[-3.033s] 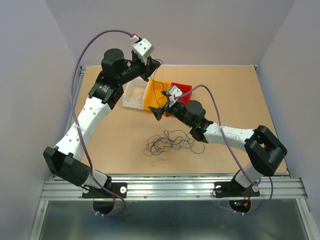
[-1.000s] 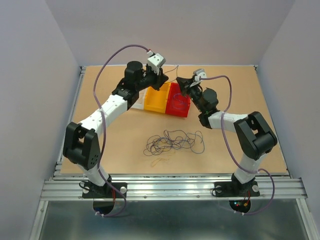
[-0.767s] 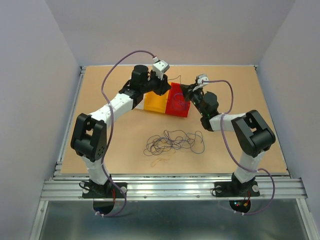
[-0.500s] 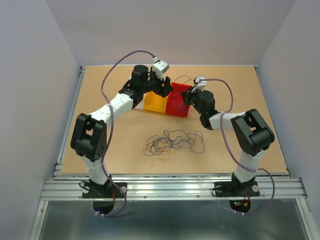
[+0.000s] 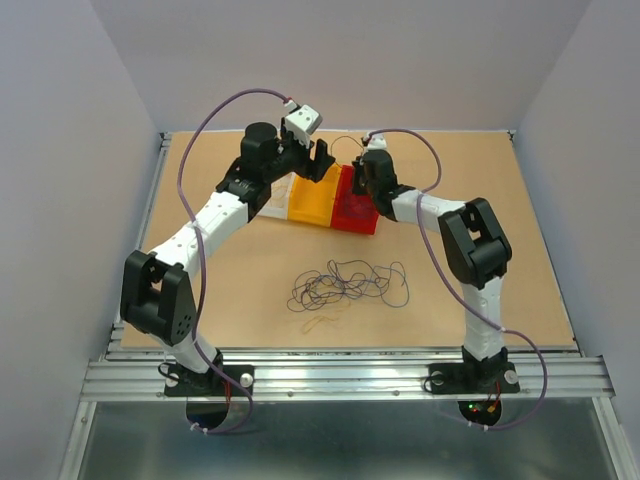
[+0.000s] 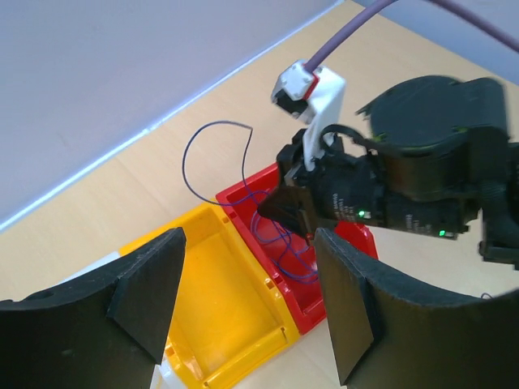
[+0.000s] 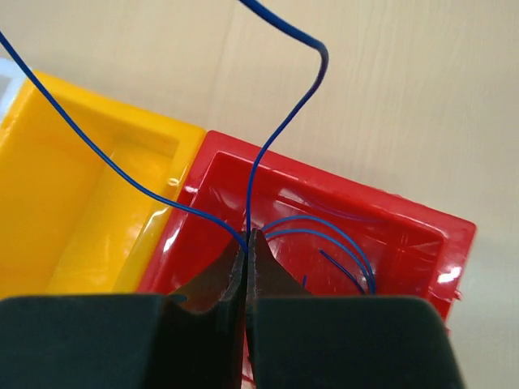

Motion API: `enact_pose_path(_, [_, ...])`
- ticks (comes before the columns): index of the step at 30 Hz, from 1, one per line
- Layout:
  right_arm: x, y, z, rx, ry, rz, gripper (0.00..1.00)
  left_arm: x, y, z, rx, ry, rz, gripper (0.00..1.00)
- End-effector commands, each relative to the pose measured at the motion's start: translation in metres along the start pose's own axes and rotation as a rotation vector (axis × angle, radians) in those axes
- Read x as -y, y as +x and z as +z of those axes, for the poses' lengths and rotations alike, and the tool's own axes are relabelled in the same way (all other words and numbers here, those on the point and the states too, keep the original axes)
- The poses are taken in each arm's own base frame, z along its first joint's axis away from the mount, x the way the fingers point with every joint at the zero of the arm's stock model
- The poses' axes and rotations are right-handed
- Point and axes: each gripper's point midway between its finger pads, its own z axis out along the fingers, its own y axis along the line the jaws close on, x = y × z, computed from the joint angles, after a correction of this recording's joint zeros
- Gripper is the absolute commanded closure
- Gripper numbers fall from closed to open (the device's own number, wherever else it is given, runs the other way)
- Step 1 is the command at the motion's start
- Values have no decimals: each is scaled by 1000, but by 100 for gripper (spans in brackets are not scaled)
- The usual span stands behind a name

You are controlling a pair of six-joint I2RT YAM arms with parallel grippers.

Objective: Untangle the cables

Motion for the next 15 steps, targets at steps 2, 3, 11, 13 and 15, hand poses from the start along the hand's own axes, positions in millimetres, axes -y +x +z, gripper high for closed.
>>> enact_pose_path(2, [10, 11, 15, -83, 130, -24, 99, -4, -23, -14, 66, -32, 39, 24])
enact_pose_path(3, [9, 12, 17, -99, 135, -29, 99, -3, -23, -15, 66, -32, 40, 24])
enact_pose_path(11, [27, 62, 25, -268, 253, -89, 100, -5, -21, -16, 63, -41, 45, 24])
enact_pose_path(13, [27, 66, 28, -285, 252, -93, 98, -7, -18, -15, 55, -48, 45, 24])
enact_pose_path(15, [28, 60, 25, -268, 264, -83, 93, -10, -16, -13, 50, -62, 46, 24])
